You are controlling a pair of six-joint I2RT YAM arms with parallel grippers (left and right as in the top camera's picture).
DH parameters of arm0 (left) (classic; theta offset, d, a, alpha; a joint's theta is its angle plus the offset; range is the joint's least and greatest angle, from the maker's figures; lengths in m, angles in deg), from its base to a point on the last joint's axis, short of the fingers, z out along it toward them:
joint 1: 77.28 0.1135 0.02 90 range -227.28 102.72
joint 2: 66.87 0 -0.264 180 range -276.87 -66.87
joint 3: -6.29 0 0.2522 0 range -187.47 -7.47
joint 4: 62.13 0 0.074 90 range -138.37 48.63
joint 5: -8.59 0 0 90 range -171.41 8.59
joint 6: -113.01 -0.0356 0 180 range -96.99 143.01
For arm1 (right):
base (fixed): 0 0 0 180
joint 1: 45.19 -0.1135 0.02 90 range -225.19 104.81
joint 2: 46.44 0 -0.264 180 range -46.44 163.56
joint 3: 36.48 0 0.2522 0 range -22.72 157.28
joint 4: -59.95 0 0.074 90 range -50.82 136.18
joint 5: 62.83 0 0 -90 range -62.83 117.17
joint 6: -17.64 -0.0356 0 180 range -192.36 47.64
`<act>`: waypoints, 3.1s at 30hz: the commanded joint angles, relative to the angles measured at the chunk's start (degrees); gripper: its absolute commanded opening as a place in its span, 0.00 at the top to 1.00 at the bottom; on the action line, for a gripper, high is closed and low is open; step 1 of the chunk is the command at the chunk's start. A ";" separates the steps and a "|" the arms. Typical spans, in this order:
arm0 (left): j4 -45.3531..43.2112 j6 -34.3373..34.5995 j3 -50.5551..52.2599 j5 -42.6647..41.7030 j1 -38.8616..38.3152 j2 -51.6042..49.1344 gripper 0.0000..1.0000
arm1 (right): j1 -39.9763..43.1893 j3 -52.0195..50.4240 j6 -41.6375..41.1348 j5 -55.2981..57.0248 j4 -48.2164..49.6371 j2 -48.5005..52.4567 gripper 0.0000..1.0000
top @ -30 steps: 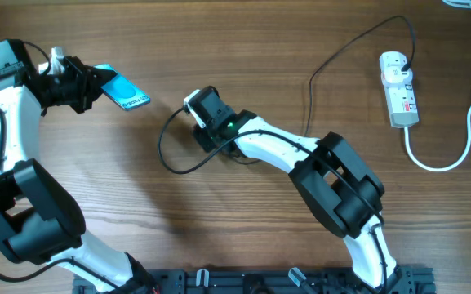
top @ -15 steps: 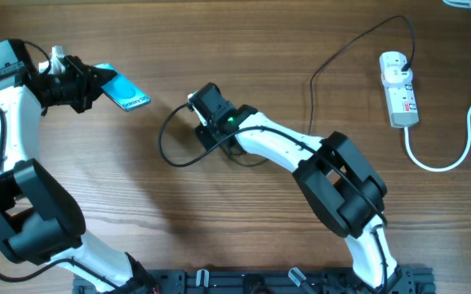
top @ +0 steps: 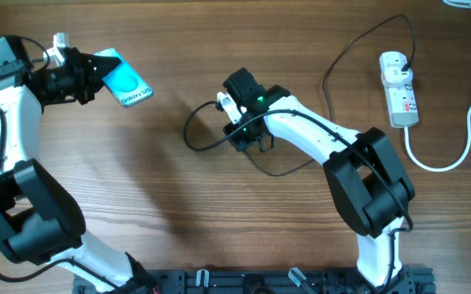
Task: Plug charger to phone and switch on socket
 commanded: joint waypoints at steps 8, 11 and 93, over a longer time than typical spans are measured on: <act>-0.15 -1.70 -0.35 -2.75 0.15 1.57 0.96 | -1.16 -3.80 5.64 2.73 1.95 -0.39 0.83; -0.39 -1.70 -0.35 -2.58 0.15 1.57 0.96 | -3.13 -4.33 5.62 4.04 3.48 -0.39 0.81; -19.76 26.62 -0.35 5.09 -49.88 2.78 0.96 | 1.95 -13.29 -31.34 -6.62 -34.99 -63.17 0.96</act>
